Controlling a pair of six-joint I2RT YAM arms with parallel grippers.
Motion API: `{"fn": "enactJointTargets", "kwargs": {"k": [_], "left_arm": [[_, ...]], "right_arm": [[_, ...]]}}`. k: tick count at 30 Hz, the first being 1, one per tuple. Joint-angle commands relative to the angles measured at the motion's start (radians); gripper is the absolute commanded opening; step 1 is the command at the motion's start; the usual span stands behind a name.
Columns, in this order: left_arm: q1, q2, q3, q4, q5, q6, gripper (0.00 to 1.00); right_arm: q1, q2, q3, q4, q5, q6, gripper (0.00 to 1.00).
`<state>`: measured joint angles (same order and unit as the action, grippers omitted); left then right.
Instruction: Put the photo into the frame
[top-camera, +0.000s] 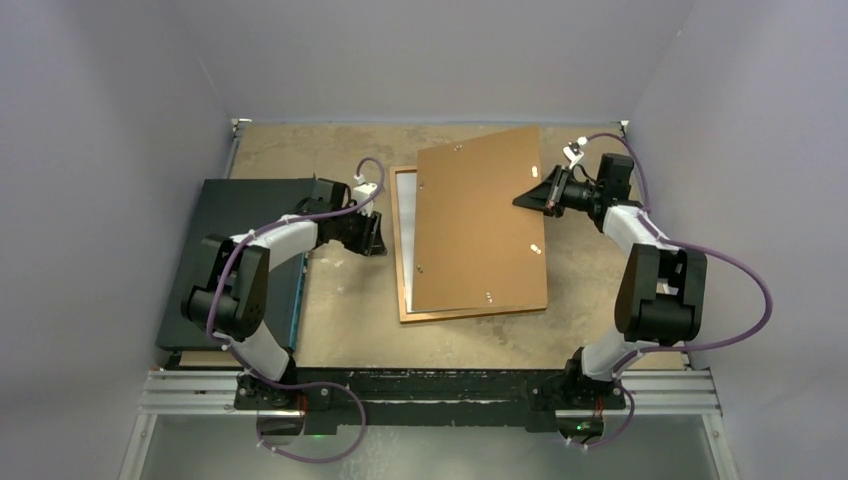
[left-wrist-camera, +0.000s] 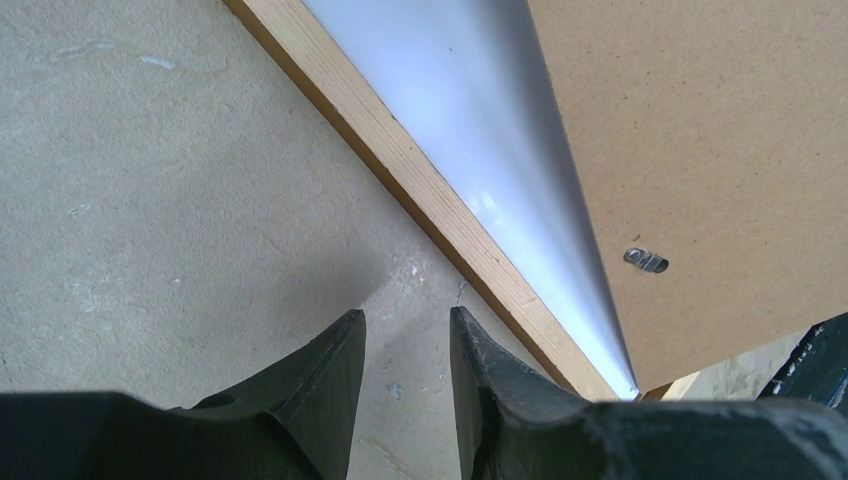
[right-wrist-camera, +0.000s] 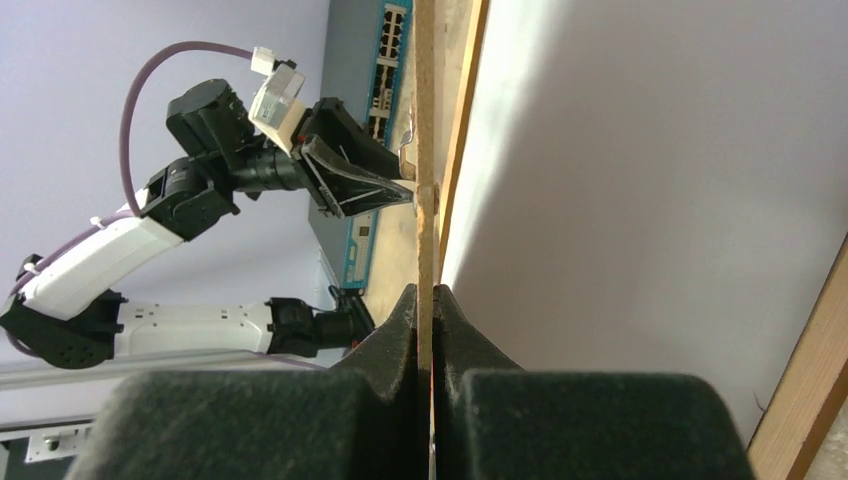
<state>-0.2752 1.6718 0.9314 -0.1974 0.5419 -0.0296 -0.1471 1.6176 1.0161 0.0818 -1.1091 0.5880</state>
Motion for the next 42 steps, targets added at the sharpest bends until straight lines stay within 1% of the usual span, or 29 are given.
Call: {"fn": "enactJointTargets", "kwargs": {"k": [1,13,28,35,42], "left_arm": [[0.001,0.001,0.003,0.034,0.0,0.013,0.35],[0.001,0.003,0.004,0.036,0.001,0.013,0.3],[-0.017,0.061,-0.01,0.102,-0.041,0.016,0.28],[-0.018,0.083,-0.01,0.145,-0.061,-0.008,0.27],[-0.019,0.109,0.011,0.143,-0.093,0.0,0.26]], "right_arm": [[-0.001,-0.008,0.044,0.022,-0.035,-0.011,0.0],[0.04,0.056,0.071,0.021,-0.022,-0.033,0.0],[0.07,0.143,0.066,0.049,-0.006,-0.023,0.0],[0.11,0.228,0.139,-0.074,0.029,-0.113,0.0],[0.125,0.275,0.179,-0.081,0.041,-0.118,0.0]]}}
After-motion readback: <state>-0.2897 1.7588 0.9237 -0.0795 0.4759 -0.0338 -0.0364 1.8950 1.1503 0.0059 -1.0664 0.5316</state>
